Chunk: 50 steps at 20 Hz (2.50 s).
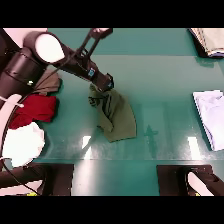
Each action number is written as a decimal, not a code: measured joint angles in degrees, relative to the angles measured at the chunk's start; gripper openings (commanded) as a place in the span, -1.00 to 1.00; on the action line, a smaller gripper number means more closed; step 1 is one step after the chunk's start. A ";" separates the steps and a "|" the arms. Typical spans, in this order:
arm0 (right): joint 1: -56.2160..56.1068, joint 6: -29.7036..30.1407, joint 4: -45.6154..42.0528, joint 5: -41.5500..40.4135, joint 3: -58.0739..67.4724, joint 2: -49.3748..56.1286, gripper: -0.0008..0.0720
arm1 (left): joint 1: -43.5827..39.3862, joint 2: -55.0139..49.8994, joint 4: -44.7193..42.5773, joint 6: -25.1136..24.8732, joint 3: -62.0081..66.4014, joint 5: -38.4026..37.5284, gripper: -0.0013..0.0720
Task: Fold the shirts.
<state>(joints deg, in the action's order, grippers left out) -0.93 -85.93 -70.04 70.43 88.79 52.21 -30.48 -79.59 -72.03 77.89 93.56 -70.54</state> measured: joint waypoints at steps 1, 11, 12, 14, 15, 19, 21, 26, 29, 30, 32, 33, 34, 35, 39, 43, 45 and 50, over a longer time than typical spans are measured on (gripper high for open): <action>0.00 0.00 0.00 0.46 0.00 0.00 -0.93 | 1.42 -0.22 -0.15 0.02 -0.63 -0.90 0.95; 0.00 0.04 -0.02 1.55 0.00 0.00 -0.92 | 18.49 -1.81 11.19 -1.53 -23.82 8.55 0.95; 0.00 0.04 -0.02 1.57 0.00 0.00 -0.93 | 18.95 -2.60 12.48 -2.43 -25.38 10.86 0.95; 0.00 0.04 -0.02 1.64 0.00 0.00 -0.92 | 19.45 -4.63 16.79 -5.11 -27.39 15.04 0.95; 0.00 0.04 -0.02 1.70 0.00 0.00 -0.92 | 19.58 -5.70 18.93 -6.47 -28.02 16.72 0.94; 0.00 0.04 -0.02 1.95 0.00 0.00 -0.92 | 19.96 -8.48 26.82 -10.36 -29.05 22.69 -0.89; 0.00 0.02 0.02 3.30 -0.09 0.24 -0.92 | 20.09 -8.94 28.83 -11.30 -29.20 23.54 -0.89; -0.17 -0.04 7.43 9.18 -10.40 1.40 0.61 | 20.68 -5.55 26.58 -12.07 -27.93 21.51 -0.89; -3.08 -0.09 15.67 6.38 -26.67 1.66 0.59 | 20.81 -1.46 22.29 -12.24 -26.49 19.50 -0.89; -5.14 0.26 18.10 3.72 -32.89 1.70 0.58 | 20.81 -0.39 21.31 -12.24 -26.23 18.93 -0.89; -10.03 1.46 22.32 -2.86 -43.36 1.77 0.52 | 20.81 1.18 20.02 -12.28 -25.86 17.79 -0.89; -12.90 2.08 24.20 -6.56 -48.02 1.99 0.52 | 20.83 1.60 19.56 -12.28 -25.81 17.09 -0.89; -15.52 2.43 25.77 -9.81 -51.47 2.47 0.52 | 20.85 1.95 19.32 -12.28 -25.70 16.48 -0.89; -18.21 2.78 27.19 -12.74 -54.29 3.45 0.52 | 20.85 2.19 19.08 -12.28 -25.62 16.02 -0.89; -26.47 5.53 31.08 -19.85 -57.09 10.14 0.13 | 20.87 2.64 18.60 -12.24 -25.55 14.23 -0.89; -29.99 8.13 31.93 -22.58 -53.02 17.40 -0.93 | 20.87 2.78 18.36 -12.22 -25.53 12.15 -0.89; -30.27 8.85 30.93 -22.77 -50.62 19.15 -0.93 | 20.87 2.89 17.92 -12.15 -25.44 10.84 -0.89; -23.56 5.25 18.32 -16.02 -41.72 12.96 -0.93 | 20.87 6.71 9.64 -10.97 -19.41 8.26 -0.89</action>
<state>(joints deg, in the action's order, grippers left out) -24.49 -80.68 -51.72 54.41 47.07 65.17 -9.61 -72.88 -62.39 66.92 74.15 -62.28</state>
